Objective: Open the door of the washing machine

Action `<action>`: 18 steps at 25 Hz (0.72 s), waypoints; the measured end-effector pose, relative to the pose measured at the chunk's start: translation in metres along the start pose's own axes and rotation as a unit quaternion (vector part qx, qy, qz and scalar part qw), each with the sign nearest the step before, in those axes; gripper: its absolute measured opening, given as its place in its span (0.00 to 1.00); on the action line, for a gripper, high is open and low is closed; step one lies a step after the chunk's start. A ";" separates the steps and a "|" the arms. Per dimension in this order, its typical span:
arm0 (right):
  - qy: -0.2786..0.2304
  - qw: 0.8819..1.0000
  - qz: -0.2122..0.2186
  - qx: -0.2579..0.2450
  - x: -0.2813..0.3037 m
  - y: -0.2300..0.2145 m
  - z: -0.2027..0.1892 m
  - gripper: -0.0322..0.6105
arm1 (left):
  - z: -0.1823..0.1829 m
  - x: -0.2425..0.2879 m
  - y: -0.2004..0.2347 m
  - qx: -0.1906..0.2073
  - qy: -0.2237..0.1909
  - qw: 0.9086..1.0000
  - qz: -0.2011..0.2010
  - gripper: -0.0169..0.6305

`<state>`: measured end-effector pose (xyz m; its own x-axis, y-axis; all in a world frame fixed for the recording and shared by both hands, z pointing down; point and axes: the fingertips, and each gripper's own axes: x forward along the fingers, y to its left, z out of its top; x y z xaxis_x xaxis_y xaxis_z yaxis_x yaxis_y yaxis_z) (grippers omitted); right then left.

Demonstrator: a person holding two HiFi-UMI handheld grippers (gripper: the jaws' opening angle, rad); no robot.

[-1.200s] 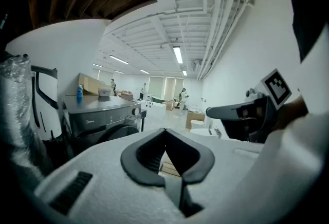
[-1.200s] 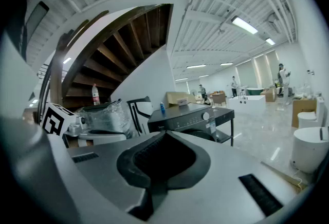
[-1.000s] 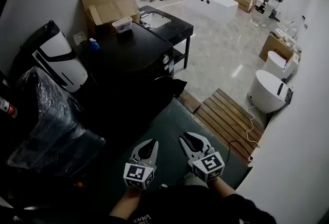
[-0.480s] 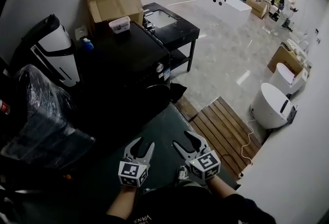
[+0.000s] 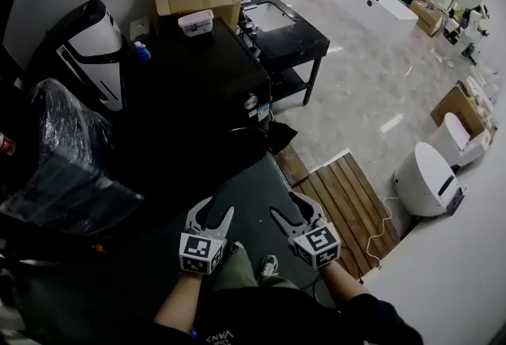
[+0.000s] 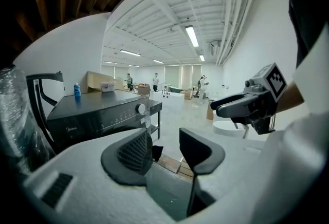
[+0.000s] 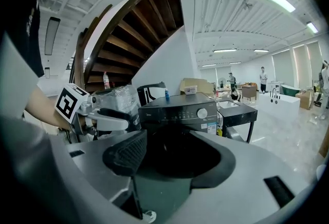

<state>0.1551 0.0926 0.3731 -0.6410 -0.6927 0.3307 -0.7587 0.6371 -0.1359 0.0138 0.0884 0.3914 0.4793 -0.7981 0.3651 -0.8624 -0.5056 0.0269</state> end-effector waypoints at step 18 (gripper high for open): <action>0.057 0.998 -0.018 -0.012 0.137 -0.071 -0.008 0.43 | -0.015 0.134 0.090 0.057 0.068 0.994 -0.064 0.32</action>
<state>0.1227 -0.0447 0.4358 -0.5946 -0.6733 0.4395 -0.7774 0.6210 -0.1004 -0.0019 -0.0592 0.4572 0.5505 -0.6772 0.4883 -0.7678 -0.6403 -0.0224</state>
